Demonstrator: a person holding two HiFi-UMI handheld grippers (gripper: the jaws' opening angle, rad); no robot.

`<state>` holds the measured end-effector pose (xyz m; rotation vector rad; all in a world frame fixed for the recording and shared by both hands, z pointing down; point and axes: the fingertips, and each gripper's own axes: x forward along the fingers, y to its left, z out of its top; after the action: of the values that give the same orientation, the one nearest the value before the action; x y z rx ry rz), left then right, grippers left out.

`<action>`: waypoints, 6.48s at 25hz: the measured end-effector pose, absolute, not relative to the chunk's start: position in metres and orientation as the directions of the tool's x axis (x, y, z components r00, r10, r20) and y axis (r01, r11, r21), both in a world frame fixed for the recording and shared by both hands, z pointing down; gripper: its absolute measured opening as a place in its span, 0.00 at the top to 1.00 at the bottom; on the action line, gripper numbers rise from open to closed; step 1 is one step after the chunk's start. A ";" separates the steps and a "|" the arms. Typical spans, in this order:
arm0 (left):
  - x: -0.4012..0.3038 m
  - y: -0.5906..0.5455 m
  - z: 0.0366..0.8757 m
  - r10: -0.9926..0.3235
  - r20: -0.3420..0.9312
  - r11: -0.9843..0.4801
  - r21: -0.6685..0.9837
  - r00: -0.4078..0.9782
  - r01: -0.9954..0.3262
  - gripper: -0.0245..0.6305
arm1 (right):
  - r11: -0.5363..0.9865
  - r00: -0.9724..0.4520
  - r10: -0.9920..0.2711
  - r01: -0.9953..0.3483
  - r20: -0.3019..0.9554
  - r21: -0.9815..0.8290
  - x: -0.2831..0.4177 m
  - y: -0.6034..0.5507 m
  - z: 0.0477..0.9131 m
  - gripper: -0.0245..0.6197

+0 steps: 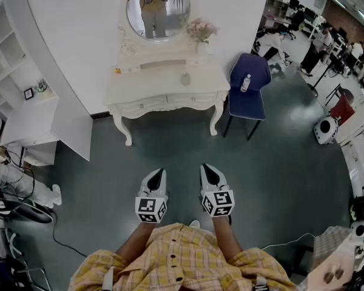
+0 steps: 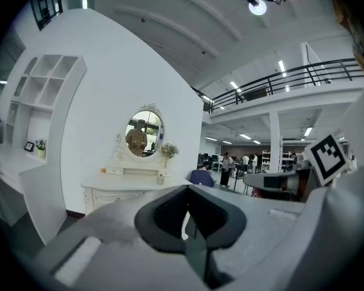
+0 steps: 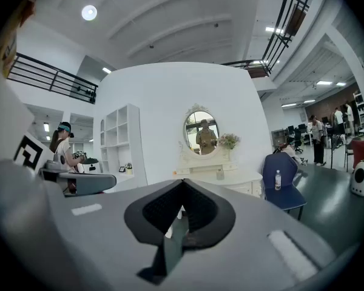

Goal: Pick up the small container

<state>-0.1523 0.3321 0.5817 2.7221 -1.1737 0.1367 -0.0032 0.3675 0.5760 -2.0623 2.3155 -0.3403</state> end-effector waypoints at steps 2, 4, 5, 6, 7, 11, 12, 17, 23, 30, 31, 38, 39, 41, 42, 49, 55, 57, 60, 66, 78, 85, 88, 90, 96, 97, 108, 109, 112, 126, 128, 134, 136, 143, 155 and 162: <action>-0.142 0.330 0.579 -0.711 0.153 -0.676 0.118 0.686 -0.727 0.96 | 0.104 -0.128 -0.983 -0.980 0.134 -0.172 0.005 0.365 0.575 0.96; -0.132 0.328 0.579 -0.712 0.155 -0.676 0.115 0.685 -0.728 0.96 | 0.107 -0.132 -0.981 -0.980 0.142 -0.169 0.014 0.362 0.576 0.96; -0.127 0.328 0.580 -0.714 0.156 -0.674 0.115 0.683 -0.730 0.96 | 0.111 -0.136 -0.980 -0.980 0.143 -0.167 0.018 0.361 0.577 0.96; -0.121 0.328 0.581 -0.716 0.156 -0.671 0.115 0.681 -0.732 0.96 | 0.120 -0.144 -0.979 -0.979 0.141 -0.165 0.022 0.360 0.577 0.96; -0.115 0.329 0.581 -0.718 0.155 -0.670 0.115 0.679 -0.734 0.96 | 0.133 -0.156 -0.978 -0.977 0.135 -0.164 0.026 0.360 0.576 0.96; -0.097 0.333 0.585 -0.729 0.150 -0.659 0.109 0.668 -0.744 0.96 | 0.199 -0.219 -0.970 -0.965 0.107 -0.171 0.035 0.361 0.573 0.96; -0.094 0.334 0.586 -0.734 0.151 -0.653 0.109 0.662 -0.749 0.96 | 0.211 -0.232 -0.967 -0.962 0.109 -0.173 0.037 0.360 0.574 0.96; -0.086 0.332 0.592 -0.742 0.174 -0.638 0.109 0.647 -0.762 0.96 | 0.229 -0.253 -0.961 -0.954 0.112 -0.192 0.044 0.353 0.580 0.96; -0.081 0.312 0.598 -0.748 0.202 -0.624 0.109 0.632 -0.773 0.96 | 0.230 -0.258 -0.959 -0.950 0.119 -0.209 0.054 0.336 0.582 0.96; -0.067 0.247 0.607 -0.736 0.181 -0.639 0.134 0.652 -0.758 0.96 | 0.198 -0.222 -0.969 -0.961 0.113 -0.191 0.071 0.278 0.581 0.96; -0.064 0.233 0.606 -0.733 0.177 -0.643 0.132 0.657 -0.754 0.96 | 0.195 -0.218 -0.970 -0.963 0.111 -0.187 0.073 0.266 0.580 0.96; -0.044 0.121 0.570 -0.706 0.121 -0.688 0.115 0.698 -0.716 0.96 | 0.181 -0.200 -0.974 -0.969 0.104 -0.169 0.083 0.161 0.553 0.96; -0.041 0.109 0.566 -0.697 0.118 -0.698 0.114 0.707 -0.707 0.96 | 0.174 -0.193 -0.976 -0.971 0.102 -0.165 0.085 0.148 0.549 0.96; -0.036 0.085 0.557 -0.680 0.111 -0.716 0.112 0.725 -0.689 0.96 | 0.159 -0.176 -0.979 -0.974 0.102 -0.160 0.090 0.120 0.542 0.96; -0.035 0.074 0.552 -0.672 0.108 -0.725 0.105 0.732 -0.681 0.96 | 0.152 -0.170 -0.980 -0.975 0.101 -0.163 0.091 0.106 0.538 0.96; -0.051 0.006 0.550 -0.673 0.129 -0.718 0.126 0.729 -0.685 0.96 | 0.133 -0.150 -0.986 -0.974 0.079 -0.181 0.084 0.032 0.525 0.96; -0.059 -0.038 0.549 -0.669 0.147 -0.718 0.124 0.728 -0.685 0.96 | 0.165 -0.172 -0.983 -0.981 0.063 -0.102 0.073 -0.013 0.519 0.96; -0.058 -0.049 0.551 -0.659 0.155 -0.726 0.121 0.736 -0.677 0.96 | 0.154 -0.163 -0.984 -0.981 0.073 -0.115 0.073 -0.018 0.522 0.96; -0.052 -0.066 0.550 -0.649 0.148 -0.737 0.126 0.747 -0.665 0.96 | 0.115 -0.130 -0.988 -0.980 0.088 -0.163 0.083 -0.026 0.528 0.95; -0.056 -0.087 0.562 -0.657 0.158 -0.721 0.157 0.737 -0.675 0.96 | 0.099 -0.120 -0.986 -0.980 0.113 -0.172 0.085 -0.046 0.536 0.96; -0.044 -0.119 0.566 -0.659 0.139 -0.717 0.181 0.739 -0.673 0.96 | 0.091 -0.118 -0.979 -0.982 0.164 -0.166 0.082 -0.080 0.551 0.96; -0.022 -0.140 0.585 -0.648 0.191 -0.718 0.169 0.737 -0.675 0.96 | 0.088 -0.123 -0.974 -0.979 0.189 -0.182 0.098 -0.106 0.567 0.96; -0.012 -0.149 0.593 -0.648 0.218 -0.714 0.157 0.729 -0.682 0.96 | 0.110 -0.148 -0.970 -0.974 0.191 -0.195 0.105 -0.118 0.575 0.96; -0.002 -0.156 0.596 -0.644 0.228 -0.717 0.154 0.730 -0.680 0.96 | 0.119 -0.159 -0.968 -0.972 0.192 -0.201 0.115 -0.128 0.581 0.96; 0.024 -0.181 0.601 -0.640 0.249 -0.722 0.131 0.727 -0.680 0.96 | 0.116 -0.166 -0.962 -0.967 0.215 -0.228 0.146 -0.159 0.601 0.96; 0.028 -0.186 0.602 -0.642 0.251 -0.719 0.132 0.724 -0.683 0.96 | 0.114 -0.165 -0.962 -0.968 0.220 -0.225 0.151 -0.164 0.604 0.96; 0.061 -0.229 0.625 -0.657 0.292 -0.692 0.134 0.695 -0.710 0.96 | 0.142 -0.208 -0.932 -0.963 0.298 -0.227 0.178 -0.214 0.656 0.85; 0.061 -0.234 0.627 -0.661 0.293 -0.686 0.135 0.690 -0.715 0.96 | 0.146 -0.213 -0.927 -0.963 0.308 -0.228 0.179 -0.219 0.662 0.82; 0.060 -0.245 0.634 -0.674 0.301 -0.667 0.145 0.674 -0.731 0.96 | 0.156 -0.228 -0.914 -0.961 0.337 -0.228 0.182 -0.230 0.677 0.70; 0.077 -0.254 0.669 -0.686 0.344 -0.622 0.178 0.641 -0.762 0.96 | 0.182 -0.233 -0.866 -0.971 0.442 -0.154 0.192 -0.282 0.749 0.40; 0.078 -0.256 0.673 -0.688 0.348 -0.616 0.185 0.637 -0.766 0.96 | 0.180 -0.228 -0.861 -0.973 0.454 -0.146 0.195 -0.290 0.758 0.38; 0.075 -0.258 0.685 -0.690 0.367 -0.600 0.193 0.624 -0.776 0.96 | 0.183 -0.221 -0.844 -0.975 0.488 -0.125 0.193 -0.316 0.789 0.34; 0.073 -0.258 0.689 -0.692 0.375 -0.592 0.195 0.617 -0.782 0.96 | 0.178 -0.215 -0.842 -0.977 0.496 -0.122 0.193 -0.322 0.798 0.34; 0.069 -0.256 0.698 -0.689 0.384 -0.581 0.216 0.615 -0.785 0.96 | 0.167 -0.200 -0.831 -0.980 0.519 -0.111 0.189 -0.333 0.820 0.34; 0.061 -0.247 0.704 -0.691 0.388 -0.569 0.230 0.611 -0.790 0.96 | 0.102 -0.126 -0.825 -0.992 0.551 -0.073 0.194 -0.346 0.841 0.36; 0.055 -0.244 0.705 -0.696 0.395 -0.558 0.229 0.600 -0.797 0.96 | 0.098 -0.100 -0.809 -0.995 0.579 -0.035 0.195 -0.346 0.843 0.43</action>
<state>0.0548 -0.2443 0.7045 2.4467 -1.1985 0.3656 0.1954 -0.3457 0.8429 -2.3250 2.5954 -0.7914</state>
